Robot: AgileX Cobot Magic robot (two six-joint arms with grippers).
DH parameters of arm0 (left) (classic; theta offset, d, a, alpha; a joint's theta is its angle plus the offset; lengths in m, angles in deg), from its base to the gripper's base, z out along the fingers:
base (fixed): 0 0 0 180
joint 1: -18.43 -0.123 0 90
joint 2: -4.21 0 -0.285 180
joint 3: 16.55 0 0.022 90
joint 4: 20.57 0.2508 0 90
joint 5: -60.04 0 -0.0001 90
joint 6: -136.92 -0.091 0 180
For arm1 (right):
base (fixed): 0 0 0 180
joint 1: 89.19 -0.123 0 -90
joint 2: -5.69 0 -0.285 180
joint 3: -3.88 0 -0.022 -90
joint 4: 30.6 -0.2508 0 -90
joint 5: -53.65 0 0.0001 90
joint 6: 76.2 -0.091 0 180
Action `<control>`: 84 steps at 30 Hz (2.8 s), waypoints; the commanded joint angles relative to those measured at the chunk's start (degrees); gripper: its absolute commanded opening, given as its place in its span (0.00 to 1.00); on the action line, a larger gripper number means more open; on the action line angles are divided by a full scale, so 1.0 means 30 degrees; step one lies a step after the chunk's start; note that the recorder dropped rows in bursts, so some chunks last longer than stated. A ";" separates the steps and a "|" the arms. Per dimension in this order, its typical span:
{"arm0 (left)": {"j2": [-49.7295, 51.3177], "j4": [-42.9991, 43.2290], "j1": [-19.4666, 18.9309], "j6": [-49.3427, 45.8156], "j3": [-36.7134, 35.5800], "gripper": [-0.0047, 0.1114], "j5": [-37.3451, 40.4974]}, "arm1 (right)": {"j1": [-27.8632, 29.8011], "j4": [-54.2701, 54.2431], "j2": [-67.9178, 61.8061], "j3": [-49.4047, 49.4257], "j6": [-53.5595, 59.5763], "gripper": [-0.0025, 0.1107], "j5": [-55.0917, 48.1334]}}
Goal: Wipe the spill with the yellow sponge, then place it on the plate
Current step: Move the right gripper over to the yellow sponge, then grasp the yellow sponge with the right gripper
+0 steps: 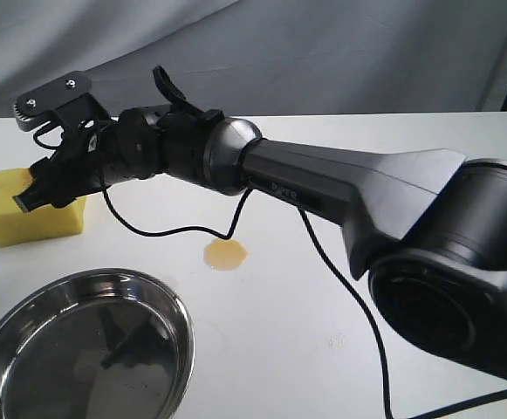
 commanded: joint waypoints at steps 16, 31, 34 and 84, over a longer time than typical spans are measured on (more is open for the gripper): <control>-0.0097 -0.0009 -0.0032 0.0057 -0.0096 0.04 -0.0046 | 0.1559 -0.4960 -0.2590 -0.1490 -0.0797 0.53 0.0259; -0.0097 -0.0009 -0.0032 0.0057 -0.0096 0.04 -0.0046 | 0.2096 -0.2741 -0.5059 -0.9077 -0.0937 0.53 -0.7263; -0.0097 -0.0009 -0.0032 0.0057 -0.0096 0.04 -0.0046 | 0.2052 -0.2741 -0.5210 -0.9082 -0.1094 0.53 -0.7438; -0.0097 -0.0009 -0.0032 0.0057 -0.0096 0.04 -0.0046 | 0.0602 -0.2092 -0.6462 -0.9082 0.1241 0.02 -0.3402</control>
